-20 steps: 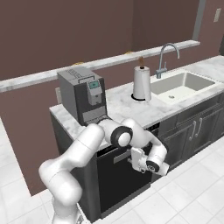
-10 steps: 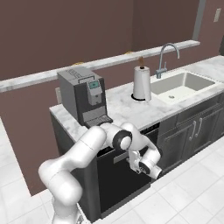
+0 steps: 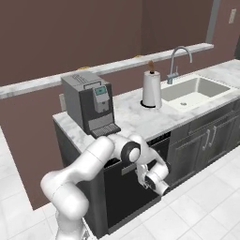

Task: Open the dishwasher door and pull out the top rack.

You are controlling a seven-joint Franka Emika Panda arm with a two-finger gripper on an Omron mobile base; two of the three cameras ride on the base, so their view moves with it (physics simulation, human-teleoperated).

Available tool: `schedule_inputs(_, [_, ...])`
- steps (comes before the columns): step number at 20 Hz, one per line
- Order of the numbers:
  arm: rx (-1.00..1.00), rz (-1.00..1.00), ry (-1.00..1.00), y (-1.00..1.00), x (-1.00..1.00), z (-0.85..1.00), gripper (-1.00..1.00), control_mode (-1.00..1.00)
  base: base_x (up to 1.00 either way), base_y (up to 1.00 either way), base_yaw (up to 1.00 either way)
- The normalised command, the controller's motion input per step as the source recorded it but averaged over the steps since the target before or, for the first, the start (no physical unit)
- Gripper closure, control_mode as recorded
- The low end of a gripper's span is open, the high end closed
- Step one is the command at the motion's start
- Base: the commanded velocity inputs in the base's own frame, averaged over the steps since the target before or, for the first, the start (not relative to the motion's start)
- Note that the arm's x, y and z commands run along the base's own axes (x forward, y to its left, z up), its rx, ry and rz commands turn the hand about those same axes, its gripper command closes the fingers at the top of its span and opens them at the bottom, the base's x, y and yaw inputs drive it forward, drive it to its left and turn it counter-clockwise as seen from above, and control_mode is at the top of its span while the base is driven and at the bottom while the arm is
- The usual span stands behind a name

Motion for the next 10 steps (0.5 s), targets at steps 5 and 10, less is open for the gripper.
schedule_inputs(5, [0.01,-0.05,0.00,0.00,0.30,-0.22,-1.00,-1.00,0.00,0.00,0.00])
schedule_inputs(10, [0.06,-0.06,0.00,0.07,0.18,0.21,-1.00,-1.00,0.00,0.00,0.00])
